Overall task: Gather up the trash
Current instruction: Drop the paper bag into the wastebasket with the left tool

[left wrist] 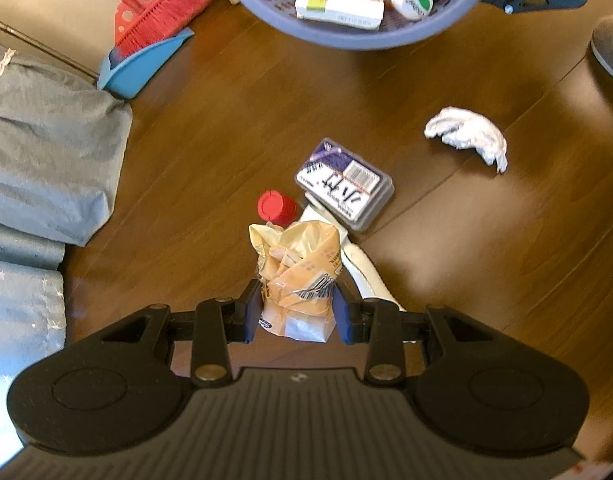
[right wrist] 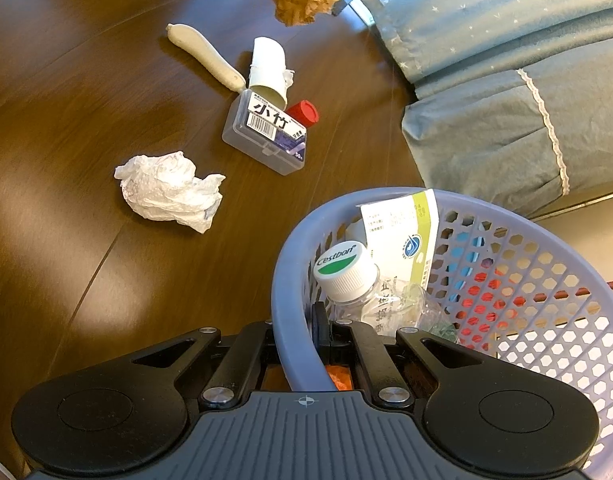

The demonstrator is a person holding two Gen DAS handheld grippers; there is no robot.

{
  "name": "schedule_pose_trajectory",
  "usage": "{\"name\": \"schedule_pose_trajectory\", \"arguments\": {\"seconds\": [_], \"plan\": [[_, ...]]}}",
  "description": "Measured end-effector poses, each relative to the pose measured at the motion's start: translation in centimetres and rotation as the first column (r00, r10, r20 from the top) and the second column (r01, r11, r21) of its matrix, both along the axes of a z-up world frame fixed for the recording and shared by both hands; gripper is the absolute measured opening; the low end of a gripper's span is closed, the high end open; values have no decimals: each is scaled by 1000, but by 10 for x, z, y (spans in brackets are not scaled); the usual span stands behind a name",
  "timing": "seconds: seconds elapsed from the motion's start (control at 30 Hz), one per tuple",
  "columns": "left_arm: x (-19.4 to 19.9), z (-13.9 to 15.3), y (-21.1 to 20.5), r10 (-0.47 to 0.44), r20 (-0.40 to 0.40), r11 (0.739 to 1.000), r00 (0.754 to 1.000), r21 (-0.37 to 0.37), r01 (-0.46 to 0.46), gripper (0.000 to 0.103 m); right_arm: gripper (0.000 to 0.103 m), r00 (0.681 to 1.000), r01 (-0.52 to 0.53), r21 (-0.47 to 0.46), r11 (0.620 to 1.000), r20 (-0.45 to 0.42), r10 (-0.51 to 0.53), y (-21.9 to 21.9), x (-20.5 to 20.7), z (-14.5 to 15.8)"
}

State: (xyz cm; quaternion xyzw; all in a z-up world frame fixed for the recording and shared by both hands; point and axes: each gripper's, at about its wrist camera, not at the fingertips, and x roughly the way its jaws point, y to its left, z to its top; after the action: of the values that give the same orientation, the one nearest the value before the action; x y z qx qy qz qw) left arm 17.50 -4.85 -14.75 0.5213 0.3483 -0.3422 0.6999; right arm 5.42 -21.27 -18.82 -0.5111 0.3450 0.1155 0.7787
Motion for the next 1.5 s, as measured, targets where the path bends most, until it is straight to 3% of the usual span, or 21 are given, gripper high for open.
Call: {"name": "schedule_pose_trajectory", "arguments": {"seconds": [0.57, 1.07, 1.2, 1.33, 1.5], "plan": [[-10, 54, -88, -177, 72, 978, 982, -101, 184, 32, 0, 1000, 7, 14, 1000, -11, -7, 2, 6, 5], [-13, 69, -186, -329, 97, 918, 939, -200, 342, 34, 0, 1000, 10, 21, 1000, -4, -10, 3, 8, 5], [-8, 65, -208, -365, 108, 891, 925, -248, 381, 56, 0, 1000, 13, 24, 1000, -4, -13, 2, 8, 5], [-5, 68, -212, -344, 115, 897, 932, -253, 362, 56, 0, 1000, 19, 31, 999, 1, -19, 2, 8, 6], [3, 74, -188, -274, 101, 922, 956, -256, 291, 55, 0, 1000, 28, 39, 999, 7, -29, 2, 8, 6]]}}
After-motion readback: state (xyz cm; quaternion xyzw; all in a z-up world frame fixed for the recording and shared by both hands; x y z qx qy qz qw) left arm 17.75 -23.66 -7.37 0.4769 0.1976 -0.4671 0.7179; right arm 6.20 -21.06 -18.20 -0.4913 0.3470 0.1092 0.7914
